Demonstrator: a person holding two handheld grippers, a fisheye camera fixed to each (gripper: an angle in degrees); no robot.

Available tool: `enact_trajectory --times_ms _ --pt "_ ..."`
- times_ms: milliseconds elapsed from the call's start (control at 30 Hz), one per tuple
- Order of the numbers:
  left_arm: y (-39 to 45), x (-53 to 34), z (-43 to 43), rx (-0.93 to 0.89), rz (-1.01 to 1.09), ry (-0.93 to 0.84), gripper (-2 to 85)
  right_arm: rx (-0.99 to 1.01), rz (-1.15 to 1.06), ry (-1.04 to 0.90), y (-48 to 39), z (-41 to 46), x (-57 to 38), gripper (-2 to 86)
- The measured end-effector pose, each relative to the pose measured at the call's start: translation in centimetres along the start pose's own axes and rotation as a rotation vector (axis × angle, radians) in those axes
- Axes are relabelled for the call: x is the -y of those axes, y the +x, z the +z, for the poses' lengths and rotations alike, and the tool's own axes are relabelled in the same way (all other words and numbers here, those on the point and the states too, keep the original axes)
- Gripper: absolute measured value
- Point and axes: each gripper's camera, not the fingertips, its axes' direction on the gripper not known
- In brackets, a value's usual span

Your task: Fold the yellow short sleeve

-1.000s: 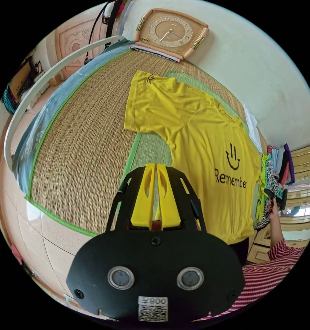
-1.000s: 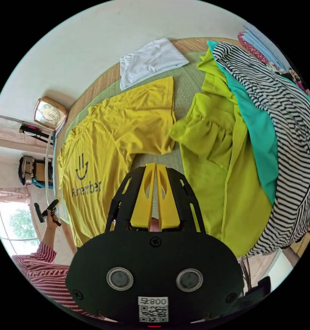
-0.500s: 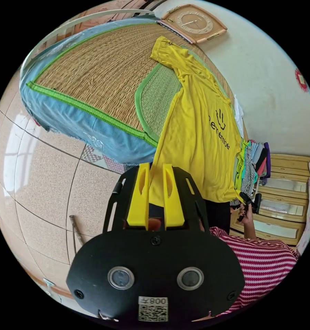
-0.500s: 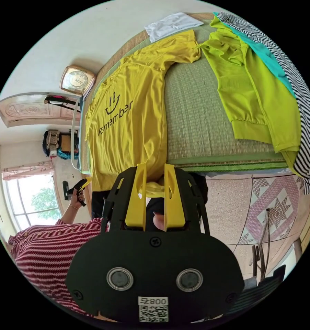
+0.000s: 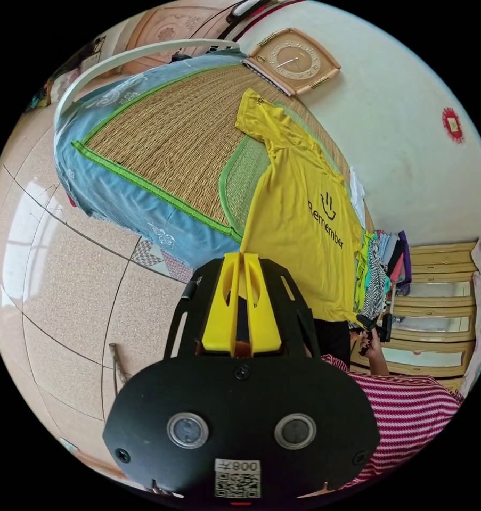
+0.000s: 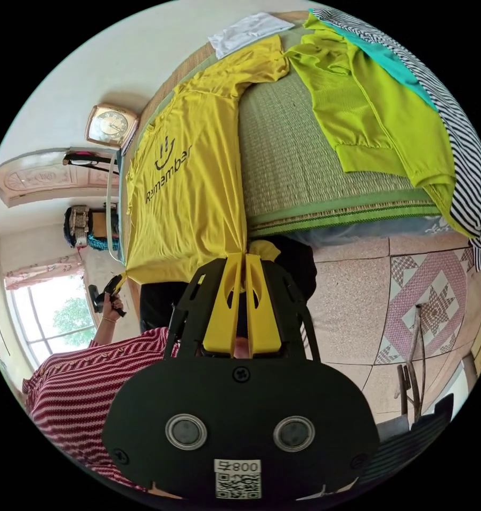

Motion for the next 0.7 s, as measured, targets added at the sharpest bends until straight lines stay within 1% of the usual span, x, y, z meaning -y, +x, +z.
enact_trajectory --times_ms 67,133,267,367,433,467,533,567,633,667,700 --pt "0.9 -0.2 0.4 0.065 -0.016 0.008 0.8 0.002 0.008 0.018 0.0 -0.2 -0.5 0.8" --pt "2.4 -0.3 0.2 0.12 -0.011 0.053 0.5 -0.017 0.016 0.038 -0.1 -0.7 -1.0 0.7" --pt "6.2 1.0 0.8 0.14 0.074 0.076 0.6 -0.075 0.045 0.105 0.3 -2.4 -2.1 0.4" --pt "12.1 3.2 3.3 0.125 0.225 0.051 1.2 -0.109 0.043 0.155 -0.1 -3.4 -1.7 0.7" --pt "18.5 5.4 7.0 0.094 0.384 -0.006 1.9 -0.112 0.026 0.187 -0.7 -3.6 -0.8 1.1" --pt "20.3 5.9 8.1 0.087 0.425 -0.024 2.2 -0.118 0.016 0.211 -1.2 -3.7 0.1 1.5" --pt "28.1 7.7 12.8 0.056 0.598 -0.091 3.0 -0.123 0.001 0.246 -2.1 -3.6 1.8 2.6" --pt "30.1 8.0 14.1 0.049 0.641 -0.106 3.1 -0.128 -0.01 0.267 -2.6 -3.5 3.1 3.6" --pt "37.9 9.0 18.8 0.034 0.795 -0.155 3.8 -0.152 -0.024 0.297 -3.4 -3.3 5.1 5.3" --pt "39.8 9.2 19.9 0.029 0.83 -0.166 4.0 -0.17 -0.03 0.323 -3.9 -3.3 6.5 6.1" --pt "43.4 9.4 22.1 0.019 0.896 -0.186 4.2 -0.188 -0.036 0.351 -4.2 -3.3 7.8 6.7"
